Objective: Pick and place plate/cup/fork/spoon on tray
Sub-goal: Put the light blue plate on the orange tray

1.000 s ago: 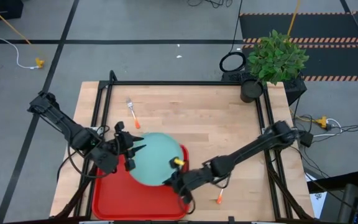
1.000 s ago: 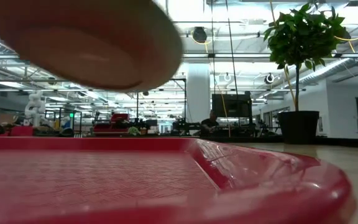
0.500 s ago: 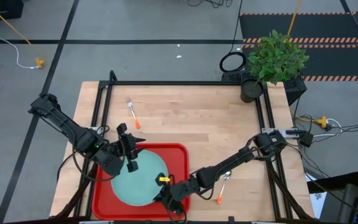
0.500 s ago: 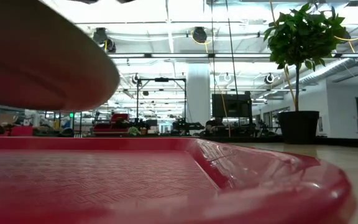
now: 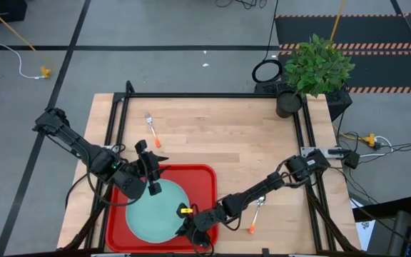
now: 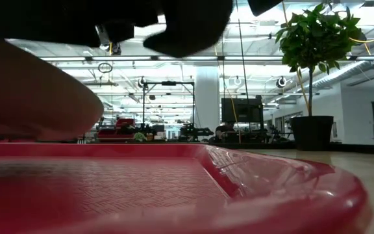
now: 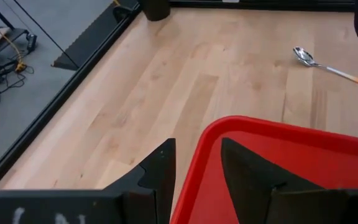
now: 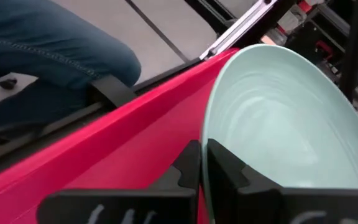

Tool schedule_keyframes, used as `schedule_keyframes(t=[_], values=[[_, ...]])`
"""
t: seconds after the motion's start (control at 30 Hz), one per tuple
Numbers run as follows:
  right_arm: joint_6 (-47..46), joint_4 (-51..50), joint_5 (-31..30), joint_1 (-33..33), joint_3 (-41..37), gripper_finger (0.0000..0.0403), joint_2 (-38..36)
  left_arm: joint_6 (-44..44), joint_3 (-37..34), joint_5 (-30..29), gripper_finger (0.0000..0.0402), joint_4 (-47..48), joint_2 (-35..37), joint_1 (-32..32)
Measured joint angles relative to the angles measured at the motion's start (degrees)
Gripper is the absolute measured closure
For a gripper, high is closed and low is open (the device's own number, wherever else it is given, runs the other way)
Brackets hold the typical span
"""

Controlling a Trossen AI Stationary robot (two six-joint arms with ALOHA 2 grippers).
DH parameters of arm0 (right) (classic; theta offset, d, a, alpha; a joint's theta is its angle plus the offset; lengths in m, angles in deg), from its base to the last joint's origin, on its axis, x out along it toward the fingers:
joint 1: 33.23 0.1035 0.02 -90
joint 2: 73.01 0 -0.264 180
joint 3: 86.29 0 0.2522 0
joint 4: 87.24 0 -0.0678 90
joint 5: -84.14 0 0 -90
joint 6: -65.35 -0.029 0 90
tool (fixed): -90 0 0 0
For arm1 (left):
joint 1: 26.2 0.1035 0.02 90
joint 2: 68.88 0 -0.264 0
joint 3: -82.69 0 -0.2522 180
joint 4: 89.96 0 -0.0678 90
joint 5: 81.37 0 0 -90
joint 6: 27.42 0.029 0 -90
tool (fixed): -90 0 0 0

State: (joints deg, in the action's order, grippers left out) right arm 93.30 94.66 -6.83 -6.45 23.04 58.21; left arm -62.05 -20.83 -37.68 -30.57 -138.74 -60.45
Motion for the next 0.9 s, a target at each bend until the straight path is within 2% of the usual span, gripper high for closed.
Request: schedule_keyframes(t=[0.9], values=[[1.3,2.9,-0.4,-1.7,-0.5,0.0398,4.7,0.0,0.0,0.4,0.0270,-0.6,0.0,1.7]])
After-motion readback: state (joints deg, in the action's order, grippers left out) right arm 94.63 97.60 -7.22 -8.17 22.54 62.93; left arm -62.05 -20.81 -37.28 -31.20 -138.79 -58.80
